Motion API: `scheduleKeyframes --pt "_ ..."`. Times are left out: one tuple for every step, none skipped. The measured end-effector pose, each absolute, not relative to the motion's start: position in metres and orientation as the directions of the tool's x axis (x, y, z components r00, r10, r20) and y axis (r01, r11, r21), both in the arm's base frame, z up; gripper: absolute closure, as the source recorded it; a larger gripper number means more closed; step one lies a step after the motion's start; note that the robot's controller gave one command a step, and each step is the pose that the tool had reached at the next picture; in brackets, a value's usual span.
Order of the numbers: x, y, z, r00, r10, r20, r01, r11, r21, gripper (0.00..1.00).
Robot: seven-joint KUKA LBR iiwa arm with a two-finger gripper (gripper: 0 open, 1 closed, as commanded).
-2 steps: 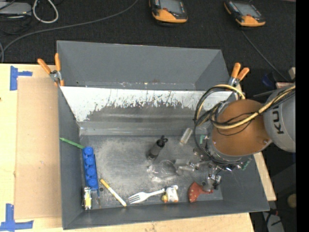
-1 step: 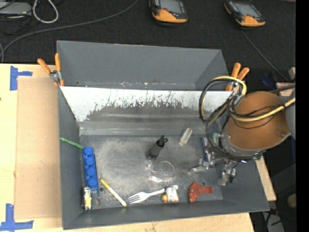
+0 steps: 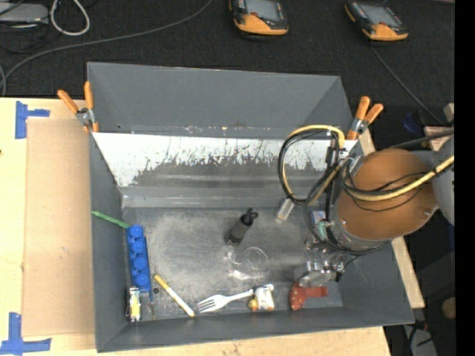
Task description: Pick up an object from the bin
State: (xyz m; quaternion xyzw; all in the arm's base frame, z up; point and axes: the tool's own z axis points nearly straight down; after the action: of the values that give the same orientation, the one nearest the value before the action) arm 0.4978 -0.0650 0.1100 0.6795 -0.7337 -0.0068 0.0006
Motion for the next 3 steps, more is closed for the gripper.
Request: scheduleKeyframes --pt "0.498 -0.065 0.11 -0.079 -0.997 -0.008 -0.997 0.079 0.01 1.0" --pt "0.496 -0.054 0.098 0.04 -0.999 -0.008 -0.999 -0.04 0.008 1.0" --pt "0.471 -0.027 0.069 0.321 -0.947 -0.012 -0.947 -0.322 0.01 1.0"
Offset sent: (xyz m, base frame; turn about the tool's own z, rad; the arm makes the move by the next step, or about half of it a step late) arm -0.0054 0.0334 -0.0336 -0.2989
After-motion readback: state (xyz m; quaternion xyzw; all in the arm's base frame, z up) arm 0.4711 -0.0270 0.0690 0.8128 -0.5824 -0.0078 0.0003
